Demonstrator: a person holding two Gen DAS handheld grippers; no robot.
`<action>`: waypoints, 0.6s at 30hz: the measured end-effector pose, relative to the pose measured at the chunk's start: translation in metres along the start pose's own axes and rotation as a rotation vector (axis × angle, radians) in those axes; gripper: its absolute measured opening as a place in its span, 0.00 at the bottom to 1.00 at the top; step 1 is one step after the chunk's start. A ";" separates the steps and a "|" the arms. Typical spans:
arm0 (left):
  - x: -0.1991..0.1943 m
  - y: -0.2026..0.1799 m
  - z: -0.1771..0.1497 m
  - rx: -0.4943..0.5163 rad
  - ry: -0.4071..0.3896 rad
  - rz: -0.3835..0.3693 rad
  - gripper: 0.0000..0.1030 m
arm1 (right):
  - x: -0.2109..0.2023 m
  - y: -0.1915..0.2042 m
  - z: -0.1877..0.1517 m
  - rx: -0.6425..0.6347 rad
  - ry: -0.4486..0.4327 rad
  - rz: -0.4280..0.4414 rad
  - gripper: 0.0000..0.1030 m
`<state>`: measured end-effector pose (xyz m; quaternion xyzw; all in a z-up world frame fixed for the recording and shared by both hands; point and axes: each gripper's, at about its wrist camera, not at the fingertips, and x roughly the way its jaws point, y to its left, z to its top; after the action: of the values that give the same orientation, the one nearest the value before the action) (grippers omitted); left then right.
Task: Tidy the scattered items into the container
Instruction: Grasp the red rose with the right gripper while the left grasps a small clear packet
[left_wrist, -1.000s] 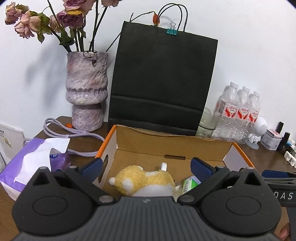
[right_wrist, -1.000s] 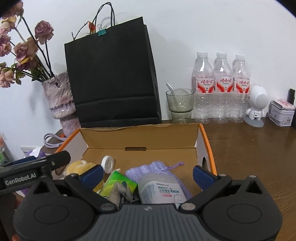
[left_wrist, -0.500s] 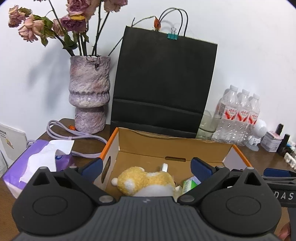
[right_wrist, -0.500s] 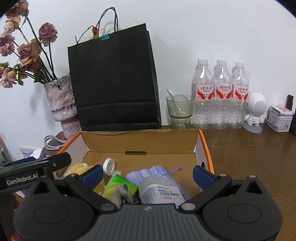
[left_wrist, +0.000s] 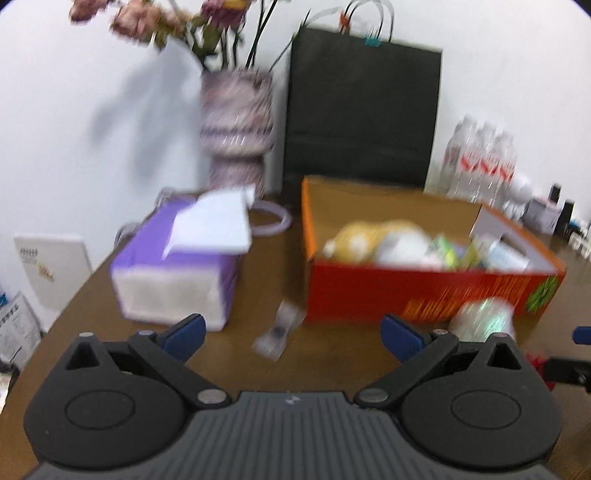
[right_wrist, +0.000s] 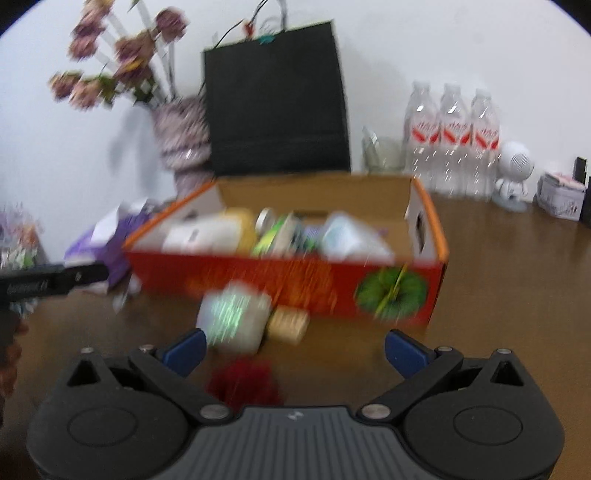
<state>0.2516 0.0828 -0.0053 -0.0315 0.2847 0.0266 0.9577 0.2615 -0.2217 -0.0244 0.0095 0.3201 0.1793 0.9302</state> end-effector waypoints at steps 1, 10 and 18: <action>0.003 0.002 -0.003 -0.004 0.016 0.000 1.00 | 0.001 0.004 -0.007 -0.002 0.014 0.000 1.00; 0.026 0.003 -0.007 0.042 0.015 -0.021 1.00 | 0.015 0.019 -0.028 0.011 0.068 -0.045 1.00; 0.053 0.004 -0.003 0.057 0.051 -0.046 0.90 | 0.024 0.029 -0.029 -0.033 0.062 -0.125 1.00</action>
<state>0.2938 0.0886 -0.0372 -0.0116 0.3088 -0.0042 0.9510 0.2517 -0.1892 -0.0579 -0.0315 0.3459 0.1261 0.9292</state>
